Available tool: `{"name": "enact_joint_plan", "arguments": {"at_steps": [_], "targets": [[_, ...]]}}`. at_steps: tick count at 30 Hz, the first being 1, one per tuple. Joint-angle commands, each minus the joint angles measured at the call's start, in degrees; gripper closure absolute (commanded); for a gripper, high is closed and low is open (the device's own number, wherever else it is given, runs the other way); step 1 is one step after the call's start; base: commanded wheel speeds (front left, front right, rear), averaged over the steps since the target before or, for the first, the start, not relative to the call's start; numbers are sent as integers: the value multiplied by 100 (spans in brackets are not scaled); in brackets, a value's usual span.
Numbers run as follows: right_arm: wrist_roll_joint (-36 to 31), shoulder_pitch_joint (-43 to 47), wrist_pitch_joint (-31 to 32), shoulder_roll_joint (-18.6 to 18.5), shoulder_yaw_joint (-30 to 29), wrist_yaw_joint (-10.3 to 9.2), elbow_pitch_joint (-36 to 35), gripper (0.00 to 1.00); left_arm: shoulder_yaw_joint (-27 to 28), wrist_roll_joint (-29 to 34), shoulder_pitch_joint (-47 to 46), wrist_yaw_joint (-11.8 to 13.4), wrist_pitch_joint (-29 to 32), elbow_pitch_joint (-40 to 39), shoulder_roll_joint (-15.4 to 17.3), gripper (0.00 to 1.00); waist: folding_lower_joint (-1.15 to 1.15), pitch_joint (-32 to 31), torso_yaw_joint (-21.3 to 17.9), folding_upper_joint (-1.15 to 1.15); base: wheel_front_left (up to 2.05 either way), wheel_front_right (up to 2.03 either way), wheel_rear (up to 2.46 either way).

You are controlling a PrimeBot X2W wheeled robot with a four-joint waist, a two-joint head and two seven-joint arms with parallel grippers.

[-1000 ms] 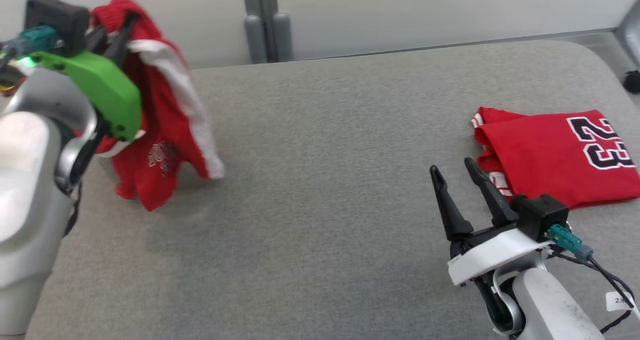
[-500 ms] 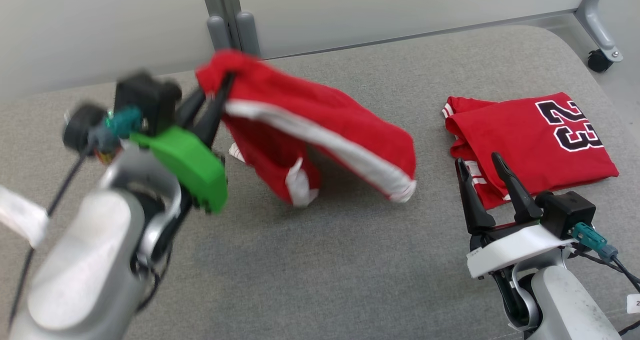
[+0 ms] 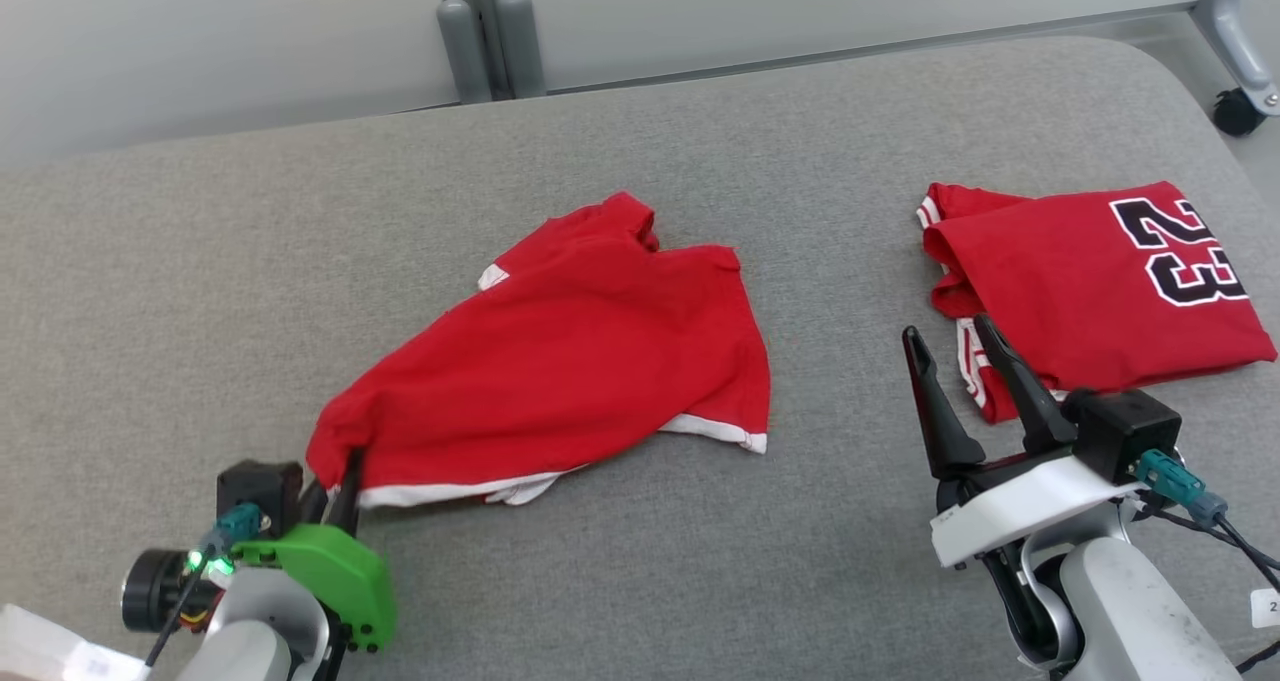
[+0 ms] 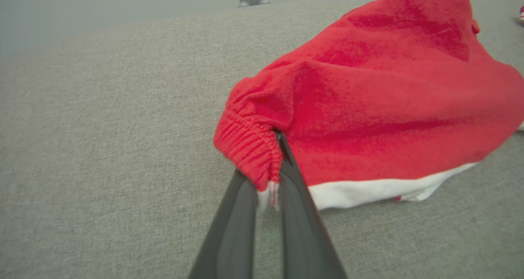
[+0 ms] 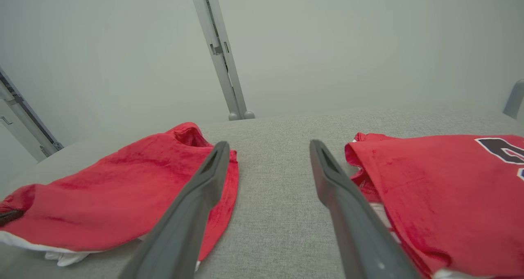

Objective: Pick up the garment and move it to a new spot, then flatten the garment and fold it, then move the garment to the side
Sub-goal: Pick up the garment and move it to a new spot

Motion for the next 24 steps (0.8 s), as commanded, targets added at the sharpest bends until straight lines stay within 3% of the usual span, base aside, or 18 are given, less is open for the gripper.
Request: {"name": "enact_joint_plan", "arguments": {"at_steps": [1, 2, 3, 8, 10, 19, 24], "targets": [[31, -23, -14, -28, 35, -1, 10, 0, 9, -75, -91, -70, -119, 237, -89, 70, 0, 30, 61, 0, 0, 0, 0], [31, -33, -15, -38, 50, -1, 16, 0, 29, -104, -135, -115, -176, 407, -123, 51, 0, 30, 75, 0, 0, 0, 0], [34, -39, -15, -52, 66, -1, 20, 0, 22, -125, -183, -168, -239, 588, -164, 0, 0, 25, 90, 0, 0, 0, 0], [28, 7, -15, -95, 54, -1, -7, 0, 119, -221, -327, -275, -689, 939, -324, 0, 0, -28, 148, 0, 0, 0, 0], [7, 35, -15, -107, 24, -1, -41, 0, 233, -238, -318, -192, -868, 893, -341, 0, 0, -61, 148, 0, 0, 0, 0], [-147, 258, -15, -86, -321, -1, -319, 0, 648, 295, 223, 318, -1201, -402, -58, 0, 0, -219, 209, 0, 0, 0, 0], [-217, 498, -15, -24, -477, -1, -467, 0, 946, 714, 809, 415, -1195, -1374, -11, 0, 0, -334, 275, 0, 0, 0, 0]]}}
